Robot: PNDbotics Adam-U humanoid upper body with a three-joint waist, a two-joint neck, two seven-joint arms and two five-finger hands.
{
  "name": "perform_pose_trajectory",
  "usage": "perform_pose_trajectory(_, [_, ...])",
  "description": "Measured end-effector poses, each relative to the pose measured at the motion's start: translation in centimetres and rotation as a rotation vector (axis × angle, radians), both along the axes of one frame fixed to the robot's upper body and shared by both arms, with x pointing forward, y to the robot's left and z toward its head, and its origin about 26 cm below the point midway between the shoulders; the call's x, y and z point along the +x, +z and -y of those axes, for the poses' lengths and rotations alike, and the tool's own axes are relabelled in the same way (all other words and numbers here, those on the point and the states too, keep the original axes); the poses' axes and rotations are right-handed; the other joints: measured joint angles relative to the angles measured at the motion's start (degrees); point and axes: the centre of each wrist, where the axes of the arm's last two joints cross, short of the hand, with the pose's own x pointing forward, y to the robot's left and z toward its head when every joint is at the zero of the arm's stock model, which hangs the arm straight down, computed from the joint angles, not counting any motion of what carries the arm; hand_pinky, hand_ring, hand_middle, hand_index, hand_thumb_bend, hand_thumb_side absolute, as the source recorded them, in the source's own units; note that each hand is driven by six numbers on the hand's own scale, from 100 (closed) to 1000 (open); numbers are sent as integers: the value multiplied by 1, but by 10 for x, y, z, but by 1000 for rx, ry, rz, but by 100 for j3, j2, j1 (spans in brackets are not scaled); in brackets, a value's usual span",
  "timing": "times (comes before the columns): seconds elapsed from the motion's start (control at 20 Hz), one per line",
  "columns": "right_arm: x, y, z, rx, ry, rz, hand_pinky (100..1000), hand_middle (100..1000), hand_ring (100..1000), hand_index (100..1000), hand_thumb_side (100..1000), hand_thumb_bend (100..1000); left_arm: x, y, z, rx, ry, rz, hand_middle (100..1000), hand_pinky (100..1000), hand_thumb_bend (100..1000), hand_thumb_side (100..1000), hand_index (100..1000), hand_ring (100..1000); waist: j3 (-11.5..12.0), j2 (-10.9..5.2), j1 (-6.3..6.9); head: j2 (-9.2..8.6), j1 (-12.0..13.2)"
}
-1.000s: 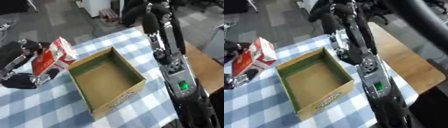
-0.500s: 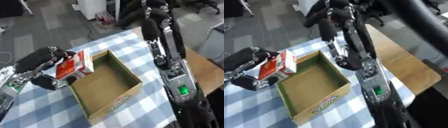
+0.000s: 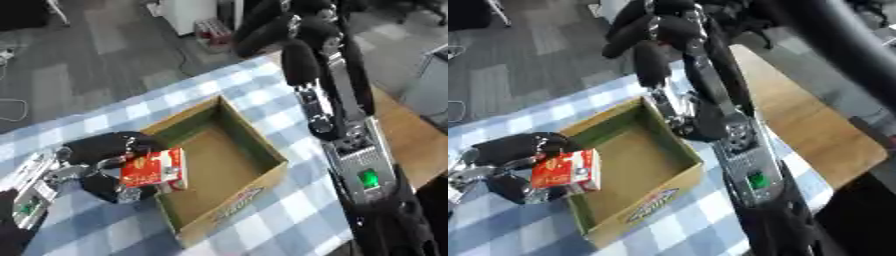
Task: Pick up objects on the table and place them in the box.
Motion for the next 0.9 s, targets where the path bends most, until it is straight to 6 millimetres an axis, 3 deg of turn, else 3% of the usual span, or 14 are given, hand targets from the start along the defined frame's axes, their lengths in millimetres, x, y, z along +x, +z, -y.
perform_pose_trajectory(0.2, [0,0,0,-8,1,0,455,535,510,581,1000,100,-1,1,-4,-26,24,-2,830,890,256,1000,936,843,13,0,0,1,0])
perform_pose_trajectory(0.25, [0,0,0,-11,2,0,455,535,510,581,1000,100,-1,2,-4,-32,29,4,521,293,189,1000,721,429,13,0,1,1,0])
perform_pose_trajectory(0.3, [0,0,-1,-14,4,1,455,535,510,581,1000,100,-1,4,-5,-45,34,16,345,100,172,1000,578,257,-1,0,5,-2,-1])
perform_pose_trajectory(0.35, [0,0,-1,-15,7,2,455,534,510,580,1000,100,-1,6,-6,-66,40,34,214,100,154,912,442,116,-27,0,11,-6,-2])
perform_pose_trajectory(0.45, [0,1,-2,-19,12,7,455,534,511,580,1000,100,1,12,-4,-115,37,86,100,100,212,898,324,100,-100,0,32,-41,-14])
perform_pose_trajectory(0.6, [-1,5,-8,-11,39,23,455,533,511,579,1000,100,9,28,1,-154,-6,191,100,100,224,892,305,100,-305,18,92,-210,-50])
perform_pose_trajectory(0.65, [-1,7,-10,-4,50,27,455,533,511,578,1000,100,12,33,1,-154,-26,220,100,100,217,897,324,100,-364,35,119,-279,-50])
perform_pose_trajectory(0.7, [-1,8,-12,4,60,29,455,533,510,578,1000,100,15,36,2,-143,-43,241,100,100,152,946,414,100,-406,49,155,-347,-50])
perform_pose_trajectory(0.75, [-2,9,-14,11,70,34,455,533,510,579,1000,100,17,35,0,-122,-54,249,275,266,202,1000,628,302,-443,56,190,-412,-49])
perform_pose_trajectory(0.8, [-2,10,-16,17,79,37,455,533,510,579,1000,100,19,32,-2,-82,-56,247,745,1000,502,1000,891,835,-470,66,231,-465,-46])
perform_pose_trajectory(0.85, [-2,12,-18,22,86,41,455,533,510,579,1000,100,20,26,-6,-17,-47,231,908,1000,649,1000,972,999,-488,74,264,-496,-40])
perform_pose_trajectory(0.9, [-2,12,-19,25,91,44,455,533,510,578,1000,100,21,20,-10,61,-34,207,998,1000,819,1000,1000,1000,-505,81,280,-517,-25])
